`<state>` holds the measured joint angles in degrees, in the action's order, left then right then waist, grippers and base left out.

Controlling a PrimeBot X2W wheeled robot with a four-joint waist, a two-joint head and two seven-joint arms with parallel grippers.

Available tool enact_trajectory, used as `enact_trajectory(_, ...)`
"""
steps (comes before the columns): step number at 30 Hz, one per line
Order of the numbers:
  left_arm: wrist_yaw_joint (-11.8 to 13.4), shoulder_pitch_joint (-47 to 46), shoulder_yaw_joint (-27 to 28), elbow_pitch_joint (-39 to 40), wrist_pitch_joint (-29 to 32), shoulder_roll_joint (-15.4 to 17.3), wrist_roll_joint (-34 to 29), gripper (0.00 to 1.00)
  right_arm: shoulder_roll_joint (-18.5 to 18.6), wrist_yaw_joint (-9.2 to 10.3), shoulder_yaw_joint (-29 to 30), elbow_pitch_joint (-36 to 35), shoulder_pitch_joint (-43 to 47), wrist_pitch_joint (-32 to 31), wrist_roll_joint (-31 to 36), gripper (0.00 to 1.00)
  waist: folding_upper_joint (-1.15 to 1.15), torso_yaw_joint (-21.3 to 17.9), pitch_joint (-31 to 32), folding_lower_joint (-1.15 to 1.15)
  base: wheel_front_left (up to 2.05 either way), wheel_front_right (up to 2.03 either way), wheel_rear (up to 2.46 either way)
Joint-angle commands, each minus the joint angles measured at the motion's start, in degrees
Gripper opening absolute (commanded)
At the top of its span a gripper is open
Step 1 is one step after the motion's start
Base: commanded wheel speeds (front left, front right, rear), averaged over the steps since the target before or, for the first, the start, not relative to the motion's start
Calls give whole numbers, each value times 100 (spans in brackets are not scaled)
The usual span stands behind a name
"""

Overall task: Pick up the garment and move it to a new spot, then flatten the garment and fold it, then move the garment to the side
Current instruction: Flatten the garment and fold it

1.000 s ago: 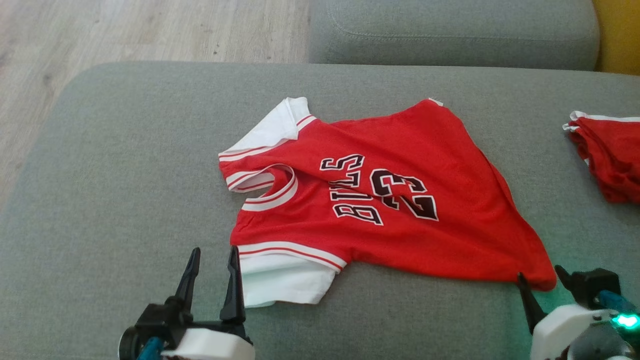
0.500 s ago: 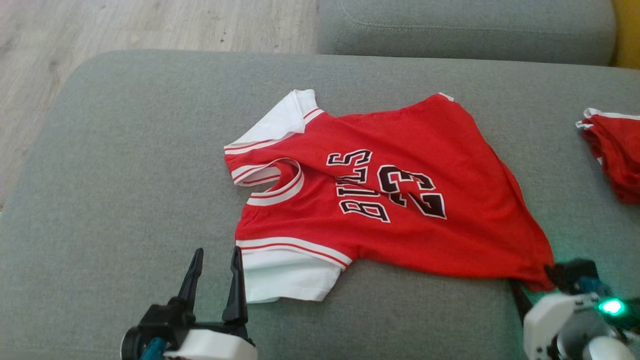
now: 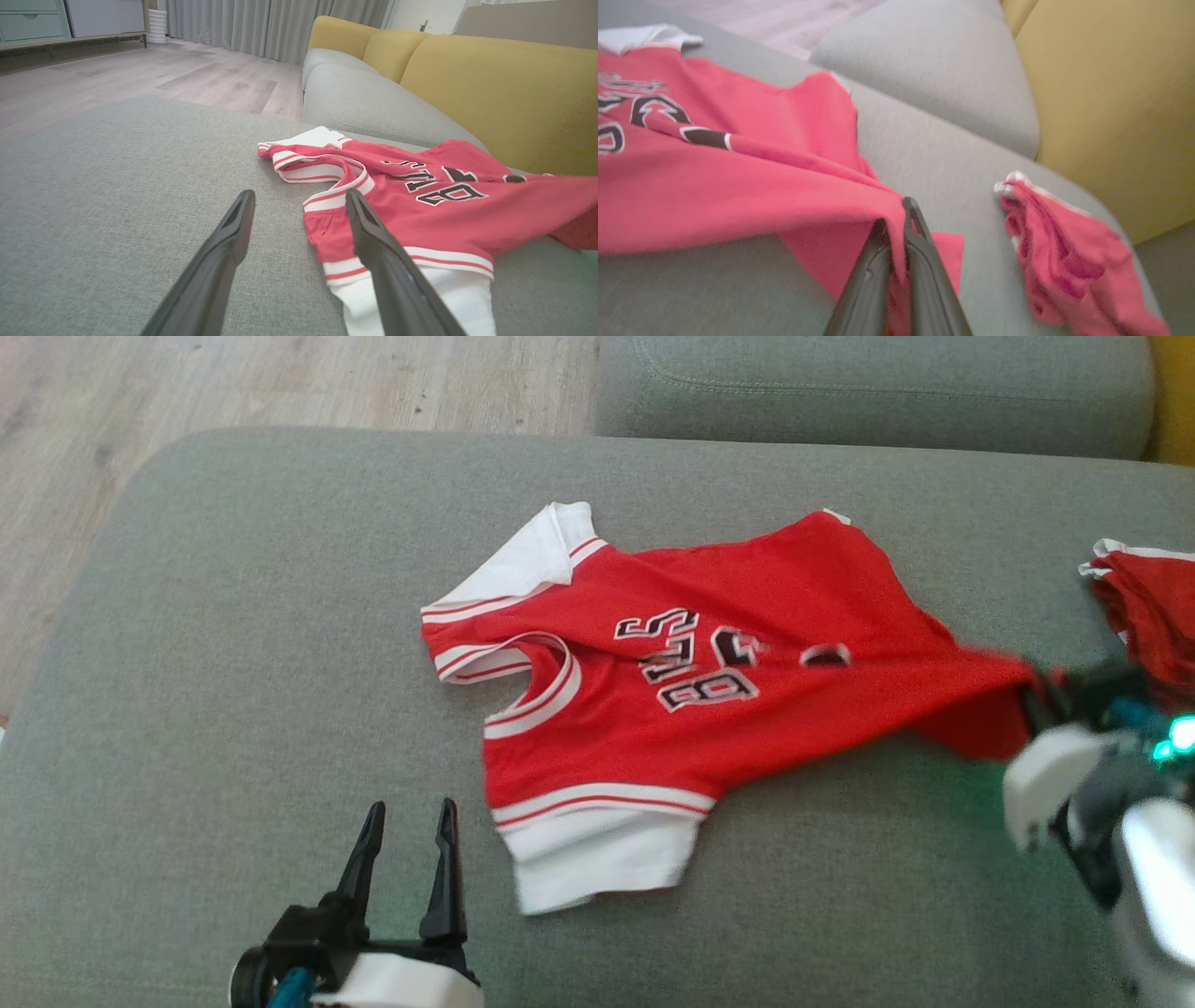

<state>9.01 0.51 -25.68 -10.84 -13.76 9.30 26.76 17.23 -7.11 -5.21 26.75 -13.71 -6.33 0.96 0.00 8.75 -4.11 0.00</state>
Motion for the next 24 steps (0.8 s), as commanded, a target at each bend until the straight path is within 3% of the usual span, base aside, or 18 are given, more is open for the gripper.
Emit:
enact_trajectory(1, 25, -175, 170, 150, -74, 66, 35, 100, 212, -37, -26, -223, -498, 88, 166, 0, 0, -13, 8, 0, 0, 0, 0)
enact_trajectory(8, 19, -208, 128, 129, -75, 55, 40, 100, 256, -37, -102, -143, -850, 116, 471, 0, 0, 48, -7, 0, 0, 0, 0)
enact_trajectory(13, 38, -234, 173, 136, -83, 64, 67, 100, -3, -37, -418, 314, -429, 252, 389, 0, 0, 79, -75, 0, 0, 0, 0)
enact_trajectory(20, 63, -272, 215, 179, -92, 90, 64, 100, -408, -37, -422, 805, -159, 748, 299, 0, 0, 20, -117, 0, 0, 0, 0)
enact_trajectory(22, 69, -267, 216, 187, -94, 98, 61, 100, -507, -37, -325, 810, -110, 910, 313, 43, 0, -12, -100, 0, 0, 0, 0)
enact_trajectory(23, 71, -262, 214, 189, -95, 101, 61, 100, -557, -37, -264, 790, -82, 986, 312, 100, 0, -29, -88, 0, 0, 0, 0)
enact_trajectory(24, 74, -256, 212, 188, -95, 103, 62, 100, -601, -37, -206, 756, -50, 1052, 331, 100, 0, -50, -71, 0, 0, 0, 0)
